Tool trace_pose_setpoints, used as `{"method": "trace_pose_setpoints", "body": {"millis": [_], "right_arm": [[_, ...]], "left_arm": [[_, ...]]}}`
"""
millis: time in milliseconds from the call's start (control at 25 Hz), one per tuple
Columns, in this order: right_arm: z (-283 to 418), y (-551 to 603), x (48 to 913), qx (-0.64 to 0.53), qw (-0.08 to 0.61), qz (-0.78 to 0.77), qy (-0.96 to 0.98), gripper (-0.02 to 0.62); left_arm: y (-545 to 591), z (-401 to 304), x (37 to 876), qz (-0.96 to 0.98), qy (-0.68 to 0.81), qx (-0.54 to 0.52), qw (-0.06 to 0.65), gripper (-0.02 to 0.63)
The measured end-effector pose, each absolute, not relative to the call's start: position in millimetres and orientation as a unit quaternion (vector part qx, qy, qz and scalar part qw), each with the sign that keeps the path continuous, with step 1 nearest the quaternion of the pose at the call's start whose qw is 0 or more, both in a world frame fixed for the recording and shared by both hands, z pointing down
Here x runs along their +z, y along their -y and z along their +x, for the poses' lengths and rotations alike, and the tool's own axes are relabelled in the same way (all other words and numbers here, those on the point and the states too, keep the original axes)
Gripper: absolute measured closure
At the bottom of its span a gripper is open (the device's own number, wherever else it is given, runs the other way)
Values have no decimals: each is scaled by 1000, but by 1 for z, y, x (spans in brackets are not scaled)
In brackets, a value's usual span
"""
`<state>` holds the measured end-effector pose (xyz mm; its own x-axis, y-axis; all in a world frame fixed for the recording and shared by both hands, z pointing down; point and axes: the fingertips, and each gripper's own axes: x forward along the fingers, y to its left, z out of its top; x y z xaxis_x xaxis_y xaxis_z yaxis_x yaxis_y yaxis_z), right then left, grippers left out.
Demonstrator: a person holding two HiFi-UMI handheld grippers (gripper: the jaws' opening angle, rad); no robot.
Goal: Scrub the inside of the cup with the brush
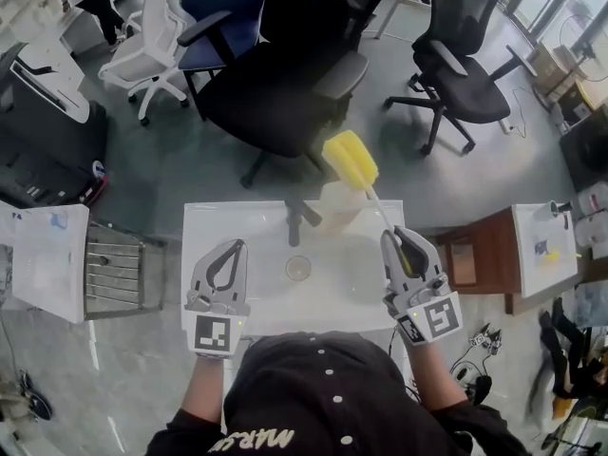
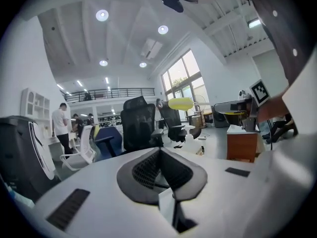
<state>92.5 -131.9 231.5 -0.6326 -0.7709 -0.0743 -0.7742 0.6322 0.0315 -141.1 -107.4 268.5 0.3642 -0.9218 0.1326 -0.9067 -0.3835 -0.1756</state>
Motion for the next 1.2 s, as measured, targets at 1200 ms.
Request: {"method": "trace_pose_setpoints", "body": {"millis": [1200], "right_arm": [[113,153,210,52,18,-477,-877,548]], "left_arm": [[100,-141,235,-799,-595,-81,34,580]]}}
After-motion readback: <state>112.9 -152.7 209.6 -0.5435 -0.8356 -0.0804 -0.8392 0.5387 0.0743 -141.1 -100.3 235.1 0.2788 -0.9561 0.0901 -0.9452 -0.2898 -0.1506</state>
